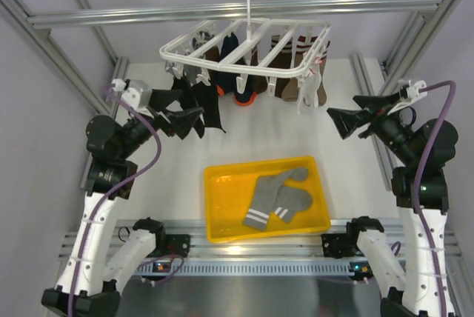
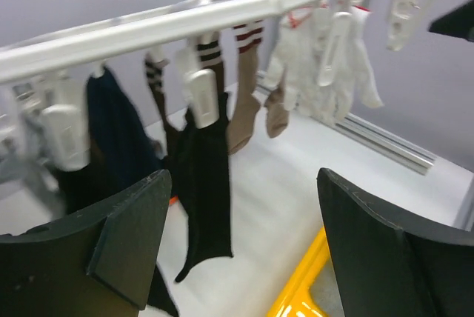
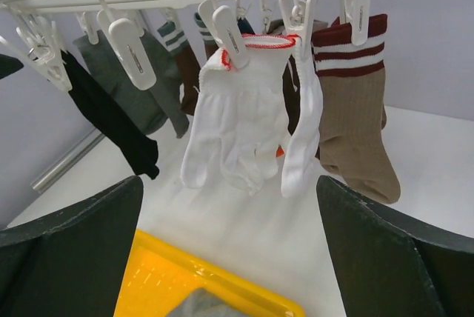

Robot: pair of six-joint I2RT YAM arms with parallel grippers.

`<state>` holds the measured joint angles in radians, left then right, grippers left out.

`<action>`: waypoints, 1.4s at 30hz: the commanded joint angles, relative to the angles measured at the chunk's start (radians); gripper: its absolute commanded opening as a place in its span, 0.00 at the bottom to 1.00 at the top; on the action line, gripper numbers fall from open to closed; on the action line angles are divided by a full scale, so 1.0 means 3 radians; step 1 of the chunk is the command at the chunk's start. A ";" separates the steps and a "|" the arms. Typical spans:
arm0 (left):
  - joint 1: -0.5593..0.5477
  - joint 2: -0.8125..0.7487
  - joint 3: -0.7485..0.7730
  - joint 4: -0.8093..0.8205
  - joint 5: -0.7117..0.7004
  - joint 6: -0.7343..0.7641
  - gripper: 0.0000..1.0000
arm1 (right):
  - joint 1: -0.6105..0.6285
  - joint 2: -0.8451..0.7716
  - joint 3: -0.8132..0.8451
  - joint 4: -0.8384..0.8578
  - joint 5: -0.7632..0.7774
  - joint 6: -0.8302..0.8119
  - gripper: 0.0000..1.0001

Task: Clip the socks to the hanger
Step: Open the clamp at the hanger.

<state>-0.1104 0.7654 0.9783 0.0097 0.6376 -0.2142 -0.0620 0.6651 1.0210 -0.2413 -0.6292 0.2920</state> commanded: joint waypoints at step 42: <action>-0.3498 0.1554 0.0303 0.2457 -0.3496 0.1609 0.76 | 0.0309 0.0140 -0.0003 0.1009 -0.0050 0.0791 0.75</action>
<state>-1.1549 1.2182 1.0222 0.6384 -0.3840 0.2386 0.0128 0.7101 1.0077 0.0109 -0.6346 0.5419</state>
